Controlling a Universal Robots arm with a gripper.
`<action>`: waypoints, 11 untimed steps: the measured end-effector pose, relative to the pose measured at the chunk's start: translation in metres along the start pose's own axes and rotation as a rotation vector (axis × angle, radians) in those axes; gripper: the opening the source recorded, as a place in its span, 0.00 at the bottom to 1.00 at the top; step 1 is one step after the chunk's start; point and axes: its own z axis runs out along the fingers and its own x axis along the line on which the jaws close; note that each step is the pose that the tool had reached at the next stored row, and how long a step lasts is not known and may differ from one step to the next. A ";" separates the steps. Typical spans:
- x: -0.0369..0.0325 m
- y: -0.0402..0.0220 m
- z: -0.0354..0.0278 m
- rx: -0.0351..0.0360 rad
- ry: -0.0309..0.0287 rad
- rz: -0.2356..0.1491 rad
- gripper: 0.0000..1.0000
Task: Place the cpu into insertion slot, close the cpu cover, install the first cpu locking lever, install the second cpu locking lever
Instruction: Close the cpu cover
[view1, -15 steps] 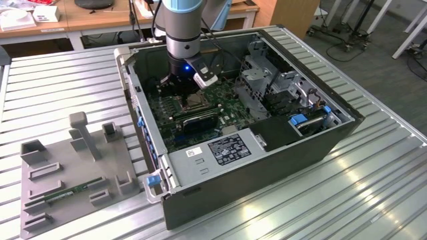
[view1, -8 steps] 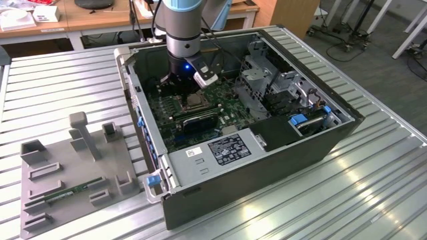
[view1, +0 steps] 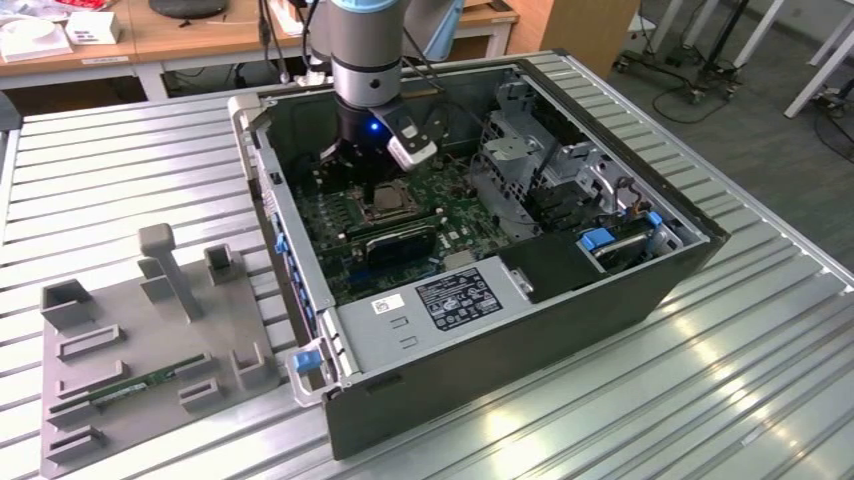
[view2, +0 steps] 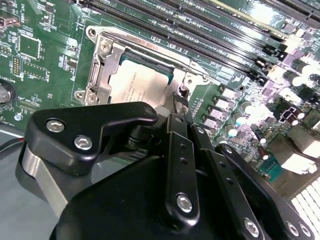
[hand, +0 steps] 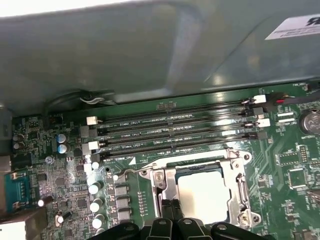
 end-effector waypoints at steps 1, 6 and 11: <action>0.0000 0.0001 -0.0014 -0.0001 0.0000 0.000 0.11; -0.0003 0.0005 -0.0089 -0.0001 0.0000 0.000 0.11; -0.0005 0.0009 -0.0158 0.0000 0.0000 0.000 0.11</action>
